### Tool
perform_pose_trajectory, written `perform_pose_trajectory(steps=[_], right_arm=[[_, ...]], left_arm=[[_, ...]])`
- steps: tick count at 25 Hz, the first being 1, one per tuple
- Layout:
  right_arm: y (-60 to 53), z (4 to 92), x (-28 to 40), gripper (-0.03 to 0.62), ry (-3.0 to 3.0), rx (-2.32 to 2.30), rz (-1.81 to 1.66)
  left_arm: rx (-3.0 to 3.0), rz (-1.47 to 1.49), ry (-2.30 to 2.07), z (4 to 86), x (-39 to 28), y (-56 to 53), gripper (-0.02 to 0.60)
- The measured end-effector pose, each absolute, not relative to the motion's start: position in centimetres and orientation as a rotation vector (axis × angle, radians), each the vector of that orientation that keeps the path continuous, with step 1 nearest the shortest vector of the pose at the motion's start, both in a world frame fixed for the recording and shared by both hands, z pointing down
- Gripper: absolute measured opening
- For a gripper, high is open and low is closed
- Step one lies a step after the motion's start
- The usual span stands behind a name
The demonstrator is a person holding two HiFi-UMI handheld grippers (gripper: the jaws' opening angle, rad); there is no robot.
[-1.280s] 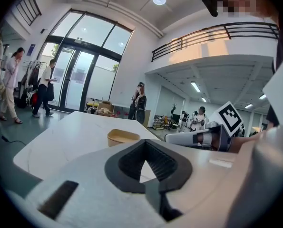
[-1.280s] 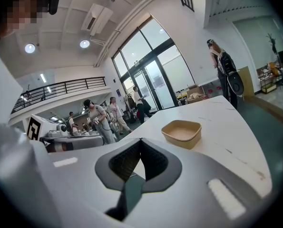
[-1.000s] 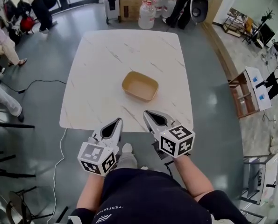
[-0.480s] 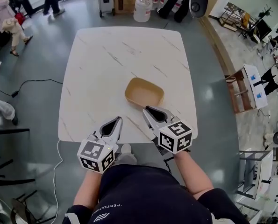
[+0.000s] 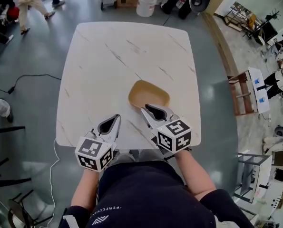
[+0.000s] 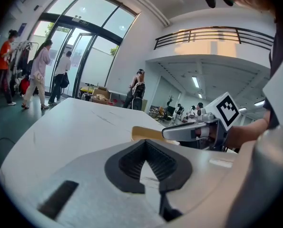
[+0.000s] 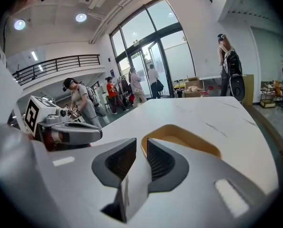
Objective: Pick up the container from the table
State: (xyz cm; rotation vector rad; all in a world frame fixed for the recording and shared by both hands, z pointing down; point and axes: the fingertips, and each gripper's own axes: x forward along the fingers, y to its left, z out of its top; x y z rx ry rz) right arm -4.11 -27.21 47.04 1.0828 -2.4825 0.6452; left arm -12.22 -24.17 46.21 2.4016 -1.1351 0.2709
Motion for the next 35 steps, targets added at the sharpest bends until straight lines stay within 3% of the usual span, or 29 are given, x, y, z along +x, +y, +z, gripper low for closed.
perform_pose_trajectory(steps=[29, 35], right_arm=[[-33.2, 50.1, 8.1, 0.124, -2.346, 1.273, 0.768], [-33.8, 51.9, 7.7, 0.147, -2.322, 1.229, 0.838]], left_arm=[[2.234, 0.419, -1.343, 50.1, -8.3, -33.0, 0.106], [2.185, 0.437, -1.354, 51.4, -7.7, -34.3, 0.166]])
